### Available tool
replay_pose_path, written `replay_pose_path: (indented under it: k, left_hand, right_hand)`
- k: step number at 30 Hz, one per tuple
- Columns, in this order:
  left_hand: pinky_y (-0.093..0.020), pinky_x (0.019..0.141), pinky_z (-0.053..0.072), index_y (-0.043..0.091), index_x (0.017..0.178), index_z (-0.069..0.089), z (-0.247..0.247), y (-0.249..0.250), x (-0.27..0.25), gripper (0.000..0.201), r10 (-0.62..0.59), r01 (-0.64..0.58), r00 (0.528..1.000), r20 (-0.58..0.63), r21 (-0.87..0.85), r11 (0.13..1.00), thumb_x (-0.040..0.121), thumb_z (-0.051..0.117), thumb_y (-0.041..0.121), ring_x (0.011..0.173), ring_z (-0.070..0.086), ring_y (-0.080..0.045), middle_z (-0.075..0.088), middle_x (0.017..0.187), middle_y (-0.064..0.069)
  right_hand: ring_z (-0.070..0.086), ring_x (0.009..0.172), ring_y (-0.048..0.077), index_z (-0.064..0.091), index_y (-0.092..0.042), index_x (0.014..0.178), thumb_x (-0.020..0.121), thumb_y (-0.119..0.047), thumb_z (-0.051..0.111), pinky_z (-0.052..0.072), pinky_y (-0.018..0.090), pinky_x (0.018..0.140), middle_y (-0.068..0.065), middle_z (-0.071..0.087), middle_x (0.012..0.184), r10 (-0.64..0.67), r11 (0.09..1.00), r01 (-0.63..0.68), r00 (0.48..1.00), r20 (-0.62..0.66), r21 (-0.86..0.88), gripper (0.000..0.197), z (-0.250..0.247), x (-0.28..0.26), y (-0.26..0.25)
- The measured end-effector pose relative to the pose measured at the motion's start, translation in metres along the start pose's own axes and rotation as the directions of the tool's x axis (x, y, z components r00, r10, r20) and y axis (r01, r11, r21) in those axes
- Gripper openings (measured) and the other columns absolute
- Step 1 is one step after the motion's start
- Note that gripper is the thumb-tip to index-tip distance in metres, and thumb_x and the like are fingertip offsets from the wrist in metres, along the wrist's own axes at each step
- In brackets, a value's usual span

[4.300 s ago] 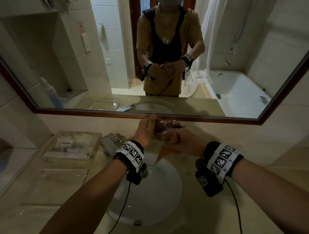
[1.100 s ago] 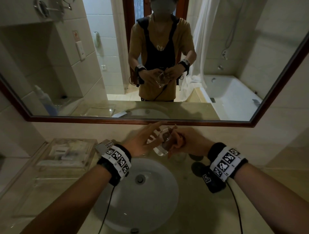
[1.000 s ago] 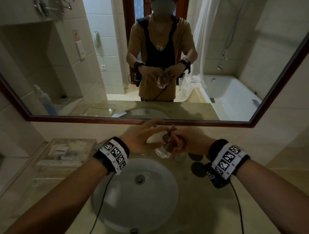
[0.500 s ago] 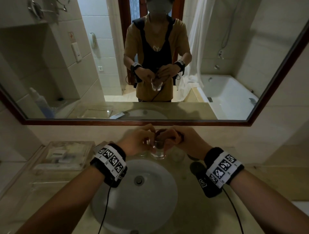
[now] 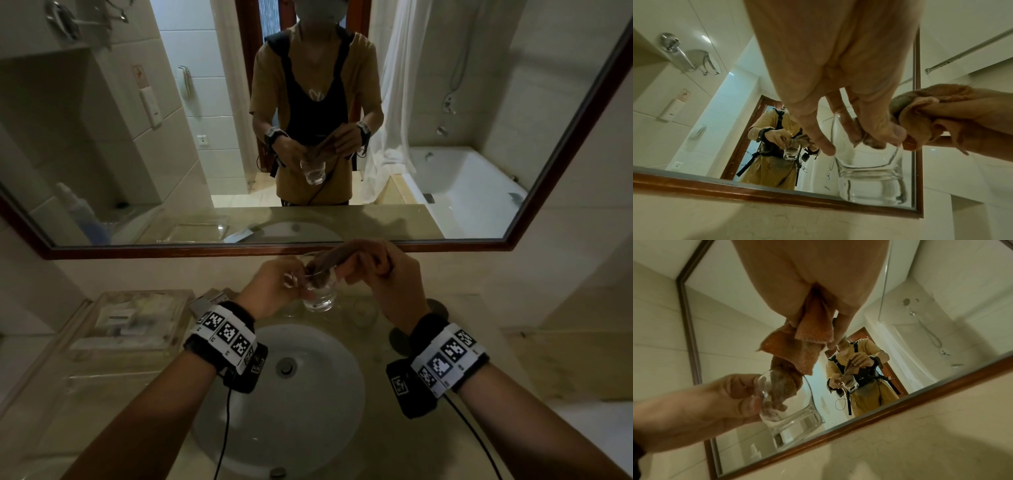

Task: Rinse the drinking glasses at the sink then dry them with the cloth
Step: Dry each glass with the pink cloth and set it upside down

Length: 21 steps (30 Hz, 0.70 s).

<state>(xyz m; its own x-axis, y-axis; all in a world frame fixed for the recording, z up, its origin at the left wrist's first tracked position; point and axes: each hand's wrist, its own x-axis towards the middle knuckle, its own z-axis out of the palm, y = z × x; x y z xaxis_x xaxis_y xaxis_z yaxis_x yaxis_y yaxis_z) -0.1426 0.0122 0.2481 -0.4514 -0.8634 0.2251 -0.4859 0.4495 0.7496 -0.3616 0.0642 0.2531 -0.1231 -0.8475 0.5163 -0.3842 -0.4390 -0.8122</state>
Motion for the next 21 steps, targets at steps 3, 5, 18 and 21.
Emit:
replay_pose_path:
  k: [3, 5, 18, 21]
  left_hand:
    - [-0.035, 0.075, 0.055, 0.034, 0.063, 0.055, -0.001, 0.000, -0.001, 0.043, 0.081, -0.082, 0.997, 0.012, 0.102, 0.991, 0.066, 0.082, 0.001, 0.083, 0.061, -0.018, 0.058, 0.084, 0.014]
    - [-0.031, 0.072, 0.053, 0.028, 0.064, 0.059, -0.001, 0.001, -0.002, 0.033, 0.111, -0.114, 0.993, 0.026, 0.178, 0.977, 0.066, 0.083, 0.006, 0.079, 0.060, -0.016, 0.056, 0.083, 0.016]
    - [-0.038, 0.087, 0.051, 0.016, 0.072, 0.060, 0.004, 0.015, 0.001, 0.016, -0.157, 0.130, 0.982, -0.106, -0.220, 0.967, 0.078, 0.075, 0.017, 0.095, 0.064, -0.021, 0.067, 0.091, 0.000]
    - [-0.036, 0.085, 0.052, 0.018, 0.077, 0.058, 0.003, 0.025, 0.001, 0.015, -0.159, 0.113, 0.978, -0.133, -0.301, 0.947, 0.082, 0.069, 0.009, 0.087, 0.064, -0.027, 0.066, 0.086, -0.012]
  right_hand:
    - [0.058, 0.067, -0.013, 0.061, -0.016, 0.092, 0.094, 0.002, 0.056, 0.042, 0.002, 0.061, -0.015, 0.060, 0.076, -0.013, 1.000, 0.012, 0.996, -0.083, -0.014, 0.019, -0.002, 0.004, -0.009]
    - [0.058, 0.068, -0.012, 0.061, -0.016, 0.095, 0.094, 0.001, 0.056, 0.041, 0.002, 0.061, -0.016, 0.059, 0.077, -0.050, 0.998, 0.044, 0.991, -0.123, -0.048, 0.018, -0.003, 0.007, -0.010]
    - [0.067, 0.076, 0.010, 0.058, -0.019, 0.118, 0.098, -0.012, 0.055, 0.060, 0.030, 0.066, 0.001, 0.070, 0.096, 0.067, 0.993, -0.071, 0.997, -0.041, -0.098, 0.022, 0.037, -0.011, -0.006]
    - [0.054, 0.126, 0.018, 0.039, -0.025, 0.144, 0.097, -0.041, 0.050, 0.049, 0.036, 0.102, 0.006, 0.056, 0.136, -0.021, 0.986, 0.050, 0.984, 0.178, -0.159, 0.051, 0.054, -0.025, -0.005]
